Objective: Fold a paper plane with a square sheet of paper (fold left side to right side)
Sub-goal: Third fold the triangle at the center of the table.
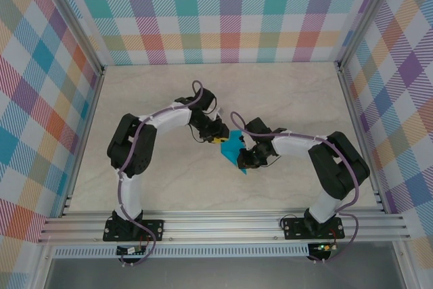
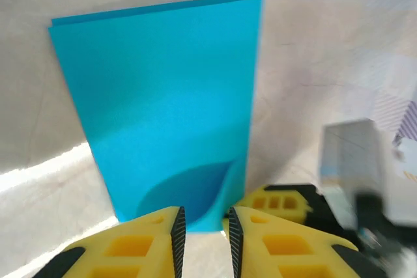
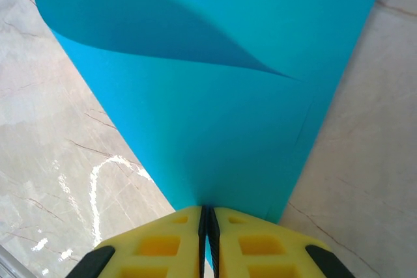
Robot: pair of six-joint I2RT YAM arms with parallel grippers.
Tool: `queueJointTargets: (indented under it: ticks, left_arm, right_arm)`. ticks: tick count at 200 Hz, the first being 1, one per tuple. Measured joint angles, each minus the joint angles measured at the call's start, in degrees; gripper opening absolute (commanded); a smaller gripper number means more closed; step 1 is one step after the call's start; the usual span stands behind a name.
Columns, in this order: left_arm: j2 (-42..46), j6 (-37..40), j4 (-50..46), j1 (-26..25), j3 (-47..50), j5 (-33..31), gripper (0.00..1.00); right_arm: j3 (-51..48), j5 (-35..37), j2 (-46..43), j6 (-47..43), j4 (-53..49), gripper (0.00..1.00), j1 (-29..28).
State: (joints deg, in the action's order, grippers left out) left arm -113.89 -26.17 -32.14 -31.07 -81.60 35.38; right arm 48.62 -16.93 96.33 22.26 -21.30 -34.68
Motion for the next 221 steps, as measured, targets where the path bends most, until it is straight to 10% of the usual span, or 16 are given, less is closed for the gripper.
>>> queueJointTargets:
  ticks: [221]
  left_arm:
    - [-0.50,-11.82,18.82,-7.72,14.19,5.51,0.07]
  right_arm:
    - [0.59,-0.02,0.24,0.00,-0.90,0.05,0.00]
